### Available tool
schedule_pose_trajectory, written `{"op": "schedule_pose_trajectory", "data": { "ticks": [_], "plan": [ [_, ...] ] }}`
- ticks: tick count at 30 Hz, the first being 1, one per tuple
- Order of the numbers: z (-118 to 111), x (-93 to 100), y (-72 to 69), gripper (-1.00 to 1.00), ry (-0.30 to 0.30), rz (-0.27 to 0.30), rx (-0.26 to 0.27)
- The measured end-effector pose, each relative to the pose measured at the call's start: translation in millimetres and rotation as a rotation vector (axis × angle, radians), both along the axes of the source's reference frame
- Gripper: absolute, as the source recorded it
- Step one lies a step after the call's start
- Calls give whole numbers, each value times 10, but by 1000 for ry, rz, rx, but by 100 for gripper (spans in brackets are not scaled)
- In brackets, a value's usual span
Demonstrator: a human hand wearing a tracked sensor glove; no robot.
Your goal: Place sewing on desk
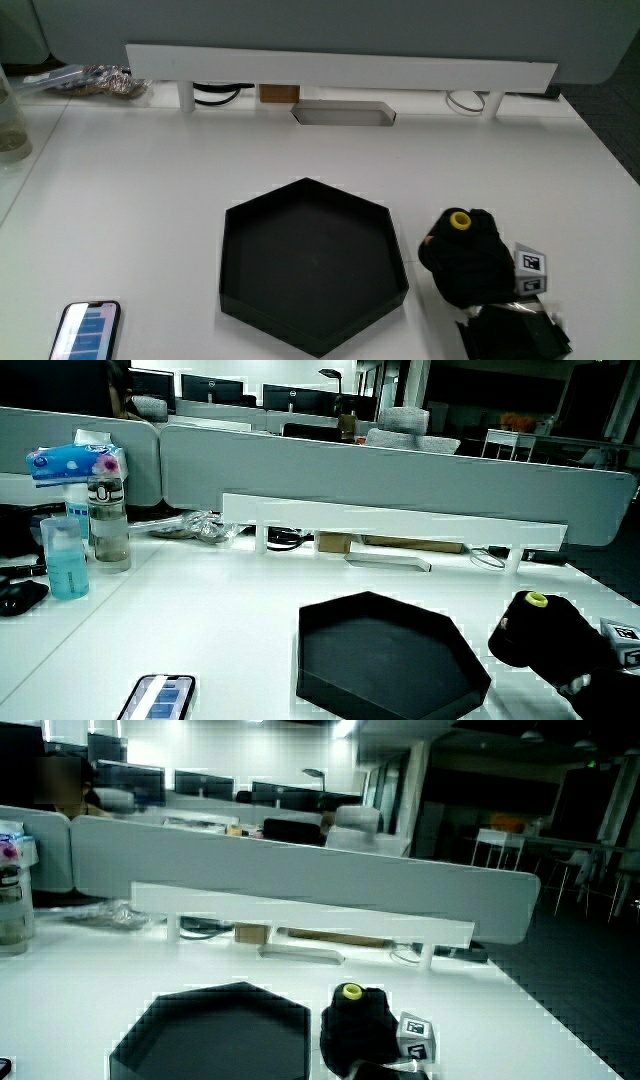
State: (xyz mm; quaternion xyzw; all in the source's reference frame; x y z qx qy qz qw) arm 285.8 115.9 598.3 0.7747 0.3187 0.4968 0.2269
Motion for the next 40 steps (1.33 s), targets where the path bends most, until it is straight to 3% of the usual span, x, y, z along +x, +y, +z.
{"op": "schedule_pose_trajectory", "data": {
  "ticks": [1, 3, 9, 11, 13, 14, 18, 21, 23, 24, 25, 28, 34, 37, 40],
  "plan": [
    [89, 93, 54, 0, 19, 12, -33],
    [-25, 123, 82, 0, 36, 32, -12],
    [30, 257, 200, 0, 35, 35, -102],
    [171, 332, 256, 0, 37, 43, -151],
    [89, 305, 261, 0, 52, 36, -123],
    [103, 327, 285, 0, 37, 58, -130],
    [119, 369, 270, 0, 37, 46, -168],
    [126, 354, 254, 0, 9, 59, -144],
    [179, 368, 281, -29, -73, 63, -187],
    [278, 419, 321, -43, -111, 39, -199],
    [359, 472, 368, -57, -241, 43, -200],
    [291, 543, 537, -100, -289, 64, -135],
    [156, 685, 874, -100, -385, 107, -4],
    [111, 734, 952, -100, -335, 30, 28],
    [116, 693, 949, -100, -303, 8, 21]
  ]
}}
